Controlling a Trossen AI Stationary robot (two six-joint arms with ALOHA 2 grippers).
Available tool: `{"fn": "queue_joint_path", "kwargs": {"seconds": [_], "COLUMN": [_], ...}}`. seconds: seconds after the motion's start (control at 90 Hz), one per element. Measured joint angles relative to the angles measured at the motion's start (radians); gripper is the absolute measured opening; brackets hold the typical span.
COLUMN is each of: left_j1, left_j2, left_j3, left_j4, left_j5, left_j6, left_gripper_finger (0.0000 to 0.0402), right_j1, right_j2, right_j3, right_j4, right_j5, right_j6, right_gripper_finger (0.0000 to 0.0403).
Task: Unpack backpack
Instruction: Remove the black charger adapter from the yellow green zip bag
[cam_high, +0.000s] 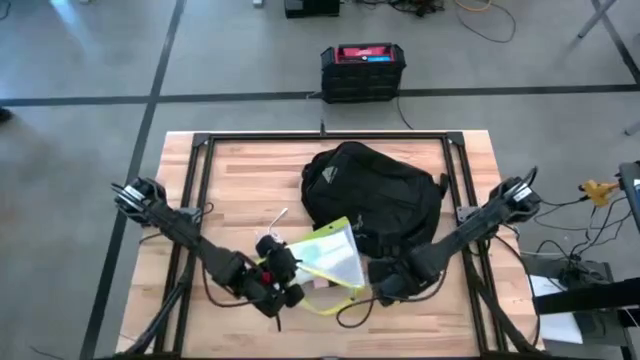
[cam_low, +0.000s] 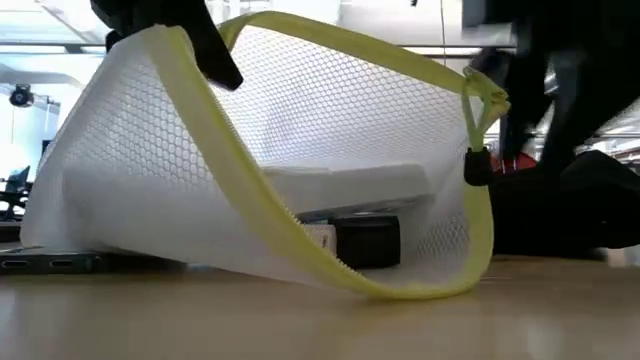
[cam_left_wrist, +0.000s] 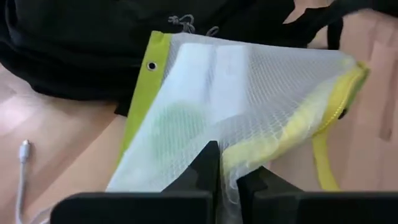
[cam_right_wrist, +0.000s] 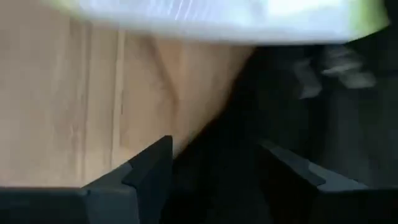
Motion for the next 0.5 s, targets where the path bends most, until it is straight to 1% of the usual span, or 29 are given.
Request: {"fn": "queue_joint_path", "kwargs": {"seconds": [0.044,0.111,0.244,0.356,0.411,0.5], "left_j1": [-0.002,-0.004,0.001,0.011,0.016,0.029], "left_j2": [0.000,0.000,0.002,0.014,0.020,0.026], "left_j3": [0.000,0.000,0.000,0.000,0.000,0.000], "left_j4": [0.005,0.017,0.041,0.068,0.076,0.080], "left_j5": [0.000,0.001,0.001,0.000,0.000,0.000], "left_j6": [-0.002,-0.002,-0.003,-0.002,-0.003,-0.010], "left_gripper_finger": [0.0000,0.0000,0.0000,0.0000,0.0000,0.0000], "right_j1": [-0.028,-0.078,-0.221,-0.360,-0.423,-0.499], "right_j2": [-0.007,-0.014,-0.031,-0.047,-0.066,-0.107], "right_j3": [-0.054,-0.116,-0.203,-0.243,-0.248,-0.247], "right_j4": [0.060,0.093,0.092,0.092,0.091,0.085], "right_j5": [-0.031,-0.035,0.023,0.084,0.077,0.036], "right_j6": [-0.019,-0.044,-0.123,-0.224,-0.265,-0.310], "right_gripper_finger": [0.0192,0.0181,0.0161,0.0148,0.0142,0.0137]}}
